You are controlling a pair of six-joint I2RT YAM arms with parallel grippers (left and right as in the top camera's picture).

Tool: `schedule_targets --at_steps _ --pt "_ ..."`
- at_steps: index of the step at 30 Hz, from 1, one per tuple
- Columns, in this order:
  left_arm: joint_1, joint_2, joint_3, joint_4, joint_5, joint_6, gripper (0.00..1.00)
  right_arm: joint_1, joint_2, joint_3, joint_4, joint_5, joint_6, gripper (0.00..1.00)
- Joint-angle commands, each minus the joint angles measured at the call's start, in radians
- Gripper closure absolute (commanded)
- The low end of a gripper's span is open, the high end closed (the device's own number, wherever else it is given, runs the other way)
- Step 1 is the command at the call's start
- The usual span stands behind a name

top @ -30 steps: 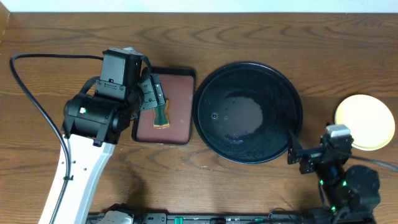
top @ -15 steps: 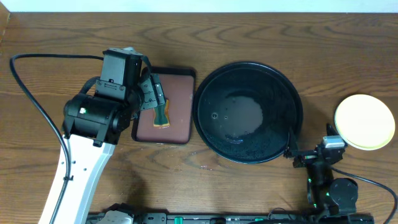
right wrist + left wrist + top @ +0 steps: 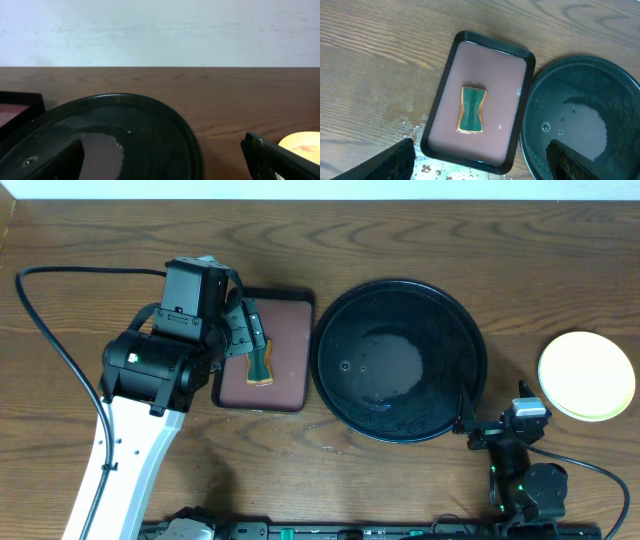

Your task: Clean dirty plates on tray and stack at the side

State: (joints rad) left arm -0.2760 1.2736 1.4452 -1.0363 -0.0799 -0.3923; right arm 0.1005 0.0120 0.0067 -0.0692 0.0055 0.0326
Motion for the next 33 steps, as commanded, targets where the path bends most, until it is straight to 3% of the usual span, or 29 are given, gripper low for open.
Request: schedule_targets --at_steps 1,11,16,20,26,33 --pt "0.001 -0.002 0.012 0.000 0.002 -0.004 0.15 0.008 -0.005 -0.001 -0.003 0.013 -0.012 0.01" --pt "0.001 -0.017 0.001 -0.005 -0.008 -0.001 0.15 0.008 -0.005 -0.001 -0.003 0.013 -0.012 0.01" --pt "0.022 -0.156 -0.071 0.029 -0.105 0.026 0.15 0.008 -0.005 -0.001 -0.003 0.013 -0.012 0.01" --pt "0.097 -0.330 -0.210 0.193 -0.068 0.029 0.15 0.008 -0.005 -0.001 -0.003 0.013 -0.012 0.01" --pt "0.254 -0.635 -0.521 0.516 0.097 0.138 0.15 0.008 -0.005 -0.001 -0.003 0.013 -0.012 0.01" --pt "0.278 -0.963 -0.851 0.711 0.095 0.137 0.15 0.008 -0.005 -0.001 -0.003 0.013 -0.012 0.01"
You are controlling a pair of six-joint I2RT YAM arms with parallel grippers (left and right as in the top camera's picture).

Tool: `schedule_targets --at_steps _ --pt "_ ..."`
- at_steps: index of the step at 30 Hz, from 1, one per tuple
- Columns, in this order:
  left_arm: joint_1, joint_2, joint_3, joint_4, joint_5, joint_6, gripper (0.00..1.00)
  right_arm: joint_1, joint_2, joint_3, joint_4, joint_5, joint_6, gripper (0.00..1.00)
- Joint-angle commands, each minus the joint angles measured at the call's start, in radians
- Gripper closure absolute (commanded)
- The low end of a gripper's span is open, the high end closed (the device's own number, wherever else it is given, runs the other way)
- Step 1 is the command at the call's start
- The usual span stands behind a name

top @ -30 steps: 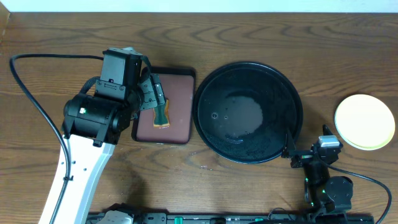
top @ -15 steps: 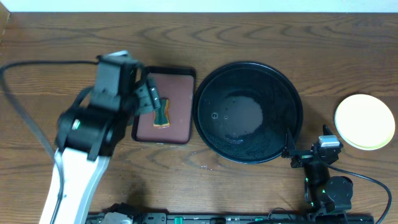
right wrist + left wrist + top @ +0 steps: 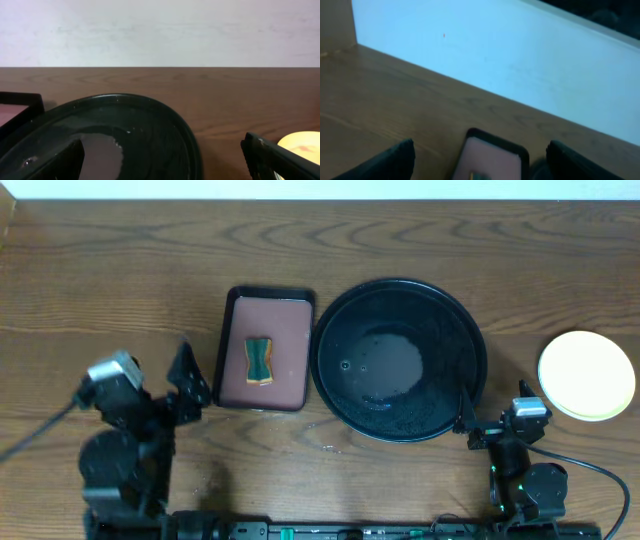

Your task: Clean dirty plates on tray and stack at the side

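A round black tray (image 3: 470,330) with a shallow pool of water sits mid-table, also seen in the right wrist view (image 3: 150,130). A pale yellow plate (image 3: 586,375) lies on the table to its right, apart from it, and shows at the edge (image 3: 302,142). A green-and-tan sponge (image 3: 259,360) lies in the small rectangular tray (image 3: 232,345) of pinkish water. My left gripper (image 3: 192,380) is open and empty at the front left, short of that small tray (image 3: 520,152). My right gripper (image 3: 492,423) is open and empty at the round tray's front right rim.
The wooden table (image 3: 120,270) runs to a pale wall (image 3: 160,30) at the back. Water drops lie on the wood (image 3: 325,448) in front of the two trays. A cable (image 3: 590,470) trails from the right arm.
My left arm, which hung over the small tray with its open gripper above the sponge, is now withdrawn to the front left of the table. The sponge lies where it was. The right arm has not moved.
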State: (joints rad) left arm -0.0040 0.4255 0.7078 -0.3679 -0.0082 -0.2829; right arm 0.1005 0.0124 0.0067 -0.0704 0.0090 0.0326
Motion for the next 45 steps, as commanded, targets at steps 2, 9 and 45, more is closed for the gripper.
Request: schedule_targets --at_steps 2,9,45 --pt "0.006 -0.186 -0.186 0.083 0.024 0.028 0.15 0.008 -0.006 -0.001 -0.002 0.010 -0.012 0.01" --pt "0.005 -0.424 -0.452 0.256 0.024 0.028 0.15 0.008 -0.006 -0.001 -0.002 0.010 -0.012 0.01" --pt "0.002 -0.421 -0.704 0.297 0.023 0.027 0.15 0.008 -0.006 -0.001 -0.002 0.010 -0.012 0.01"
